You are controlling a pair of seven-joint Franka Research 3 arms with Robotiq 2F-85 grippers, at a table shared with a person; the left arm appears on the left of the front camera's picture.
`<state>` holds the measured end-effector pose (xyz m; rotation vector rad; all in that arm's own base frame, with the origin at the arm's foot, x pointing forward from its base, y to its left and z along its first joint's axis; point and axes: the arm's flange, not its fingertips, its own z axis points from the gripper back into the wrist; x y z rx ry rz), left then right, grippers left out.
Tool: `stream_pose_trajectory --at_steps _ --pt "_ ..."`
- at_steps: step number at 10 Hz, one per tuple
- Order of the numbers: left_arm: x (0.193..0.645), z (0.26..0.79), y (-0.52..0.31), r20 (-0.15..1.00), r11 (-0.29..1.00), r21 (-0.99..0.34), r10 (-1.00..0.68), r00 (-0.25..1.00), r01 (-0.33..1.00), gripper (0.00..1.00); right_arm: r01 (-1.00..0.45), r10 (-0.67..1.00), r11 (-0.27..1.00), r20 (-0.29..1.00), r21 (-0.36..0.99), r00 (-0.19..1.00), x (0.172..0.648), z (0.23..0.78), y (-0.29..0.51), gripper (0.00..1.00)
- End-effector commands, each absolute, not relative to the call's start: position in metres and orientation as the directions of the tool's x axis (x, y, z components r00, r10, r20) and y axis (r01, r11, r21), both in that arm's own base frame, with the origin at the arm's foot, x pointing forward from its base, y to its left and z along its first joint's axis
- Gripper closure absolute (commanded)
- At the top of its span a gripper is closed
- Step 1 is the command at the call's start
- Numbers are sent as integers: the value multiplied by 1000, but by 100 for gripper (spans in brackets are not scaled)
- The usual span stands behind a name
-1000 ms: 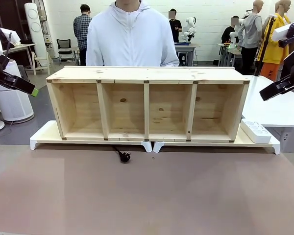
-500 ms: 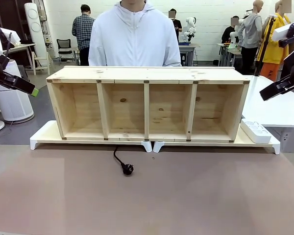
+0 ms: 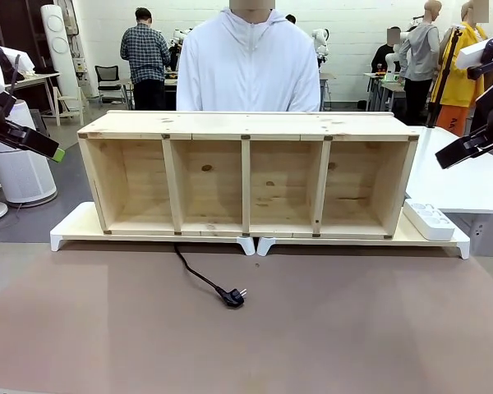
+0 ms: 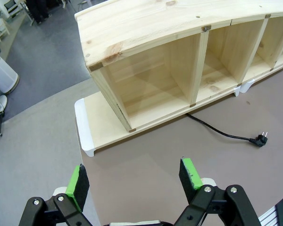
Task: Perform cable management.
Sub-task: When the cord part of the Power Cable appears at the lower middle area of the table and stops, grasp the cord part of the Power Cable.
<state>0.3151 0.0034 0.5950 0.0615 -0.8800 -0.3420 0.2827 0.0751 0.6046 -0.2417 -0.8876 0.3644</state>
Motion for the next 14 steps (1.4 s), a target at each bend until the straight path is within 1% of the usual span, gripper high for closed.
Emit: stream_pose_trajectory --at_steps 1,6,9,12,14 --pt "317 594 4 750 945 191 -315 582 265 0 -211 414 909 709 -360 571 283 606 75 0" --pt "317 594 4 750 945 191 -315 582 265 0 -209 407 912 709 -353 576 283 605 75 0" --pt "317 594 4 750 945 191 -315 582 265 0 -386 545 838 634 -386 548 316 600 130 0" --pt "317 594 4 750 945 191 -315 582 265 0 -523 621 771 610 -363 492 336 587 195 0" --pt "317 594 4 750 945 191 -315 582 265 0 -611 647 725 616 -316 449 344 569 239 0"
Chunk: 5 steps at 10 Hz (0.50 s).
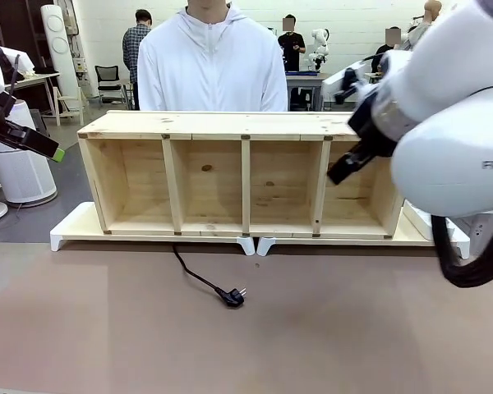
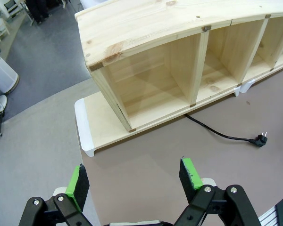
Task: Perform cable management.
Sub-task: When the cord part of the Power Cable appears at the lower middle area of the table and stops, grasp the cord part of the Power Cable.
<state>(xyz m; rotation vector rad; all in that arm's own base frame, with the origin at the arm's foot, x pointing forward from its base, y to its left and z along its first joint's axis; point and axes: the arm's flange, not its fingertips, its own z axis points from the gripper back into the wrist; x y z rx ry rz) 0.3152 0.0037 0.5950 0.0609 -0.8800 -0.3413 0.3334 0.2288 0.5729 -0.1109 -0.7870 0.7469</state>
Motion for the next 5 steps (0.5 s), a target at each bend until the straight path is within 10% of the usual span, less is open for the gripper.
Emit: stream_pose_trajectory --at_steps 1,5 --pt "317 594 4 750 945 191 -315 582 265 0 -648 662 701 610 -297 436 347 557 261 0" --pt "317 594 4 750 945 191 -315 582 265 0 -725 712 631 577 -276 400 354 502 349 0"
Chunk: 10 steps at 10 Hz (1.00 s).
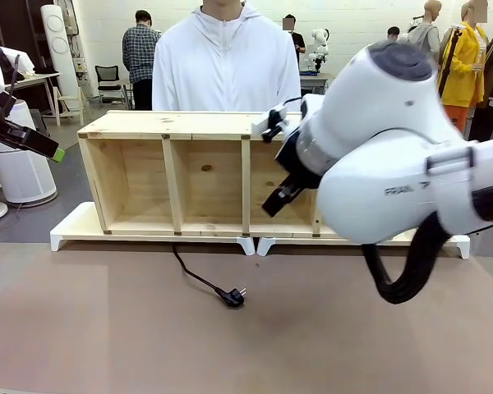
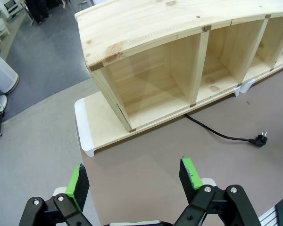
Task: Perform cable management.
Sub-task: When the cord part of the Power Cable appears at the lower middle area of the table and stops, grasp the cord part of the Power Cable.
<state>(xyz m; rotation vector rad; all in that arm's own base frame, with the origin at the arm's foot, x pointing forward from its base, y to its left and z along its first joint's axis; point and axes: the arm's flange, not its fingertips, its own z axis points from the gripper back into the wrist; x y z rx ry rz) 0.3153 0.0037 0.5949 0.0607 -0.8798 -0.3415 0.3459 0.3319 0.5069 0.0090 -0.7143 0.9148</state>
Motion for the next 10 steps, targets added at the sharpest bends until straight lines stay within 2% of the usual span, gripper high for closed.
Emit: stream_pose_trajectory --at_steps 1,7,10 --pt "317 594 4 750 945 191 -315 582 265 0 -745 725 610 569 -269 388 352 487 367 0" --pt "317 594 4 750 945 191 -315 582 265 0 -806 768 535 544 -253 338 357 402 424 0" --pt "317 594 4 750 945 191 -315 582 265 0 -817 767 533 534 -219 357 370 379 430 0"
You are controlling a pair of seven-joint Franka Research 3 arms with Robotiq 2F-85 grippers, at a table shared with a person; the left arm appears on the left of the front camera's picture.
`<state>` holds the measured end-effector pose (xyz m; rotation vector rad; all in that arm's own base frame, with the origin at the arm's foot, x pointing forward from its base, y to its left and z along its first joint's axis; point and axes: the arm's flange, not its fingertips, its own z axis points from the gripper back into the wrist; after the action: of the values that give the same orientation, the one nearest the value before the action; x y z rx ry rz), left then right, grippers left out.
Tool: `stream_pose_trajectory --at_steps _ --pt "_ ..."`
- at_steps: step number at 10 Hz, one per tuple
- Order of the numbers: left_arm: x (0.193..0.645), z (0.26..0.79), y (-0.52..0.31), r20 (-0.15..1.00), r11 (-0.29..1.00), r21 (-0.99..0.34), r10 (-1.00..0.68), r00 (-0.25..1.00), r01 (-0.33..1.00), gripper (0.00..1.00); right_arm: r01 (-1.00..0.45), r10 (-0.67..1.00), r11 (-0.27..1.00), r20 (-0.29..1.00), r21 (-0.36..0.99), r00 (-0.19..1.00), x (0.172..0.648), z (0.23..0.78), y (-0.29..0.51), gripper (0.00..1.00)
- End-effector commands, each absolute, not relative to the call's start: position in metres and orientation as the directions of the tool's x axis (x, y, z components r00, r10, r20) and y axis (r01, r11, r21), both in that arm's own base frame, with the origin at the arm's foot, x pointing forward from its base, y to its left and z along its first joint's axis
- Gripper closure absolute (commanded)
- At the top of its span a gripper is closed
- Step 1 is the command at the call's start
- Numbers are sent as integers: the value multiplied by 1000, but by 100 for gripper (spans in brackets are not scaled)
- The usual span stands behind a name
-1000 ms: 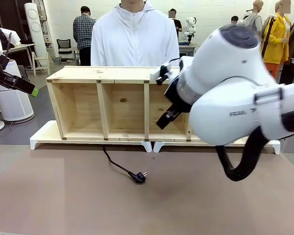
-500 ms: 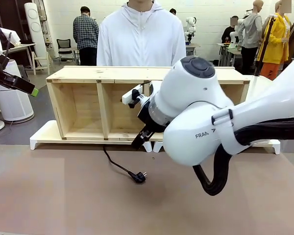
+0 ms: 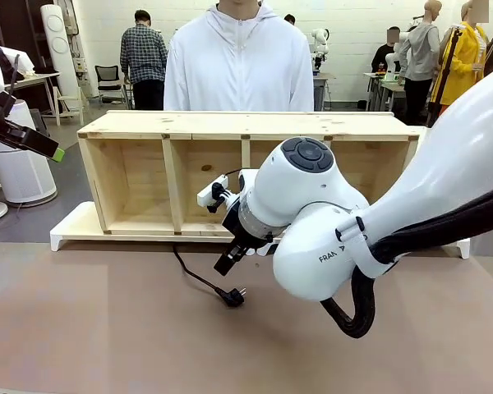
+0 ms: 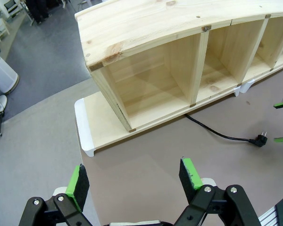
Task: Perform cable management.
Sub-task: When the cord part of the Power Cable appears at the lower middle area of the table and stops, grasp the cord part of the Power Cable.
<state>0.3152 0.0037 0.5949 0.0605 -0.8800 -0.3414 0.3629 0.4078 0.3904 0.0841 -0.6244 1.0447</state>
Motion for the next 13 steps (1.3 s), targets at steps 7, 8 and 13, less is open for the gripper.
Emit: stream_pose_trajectory --at_steps 7,8,13 --pt "317 594 4 750 945 191 -315 582 265 0 -841 803 525 402 -129 440 371 337 449 0" --pt "317 594 4 750 945 191 -315 582 265 0 -843 804 525 393 -118 445 375 335 449 0" --pt "317 594 4 750 945 191 -315 582 265 0 -852 813 508 399 -132 423 374 330 443 0"
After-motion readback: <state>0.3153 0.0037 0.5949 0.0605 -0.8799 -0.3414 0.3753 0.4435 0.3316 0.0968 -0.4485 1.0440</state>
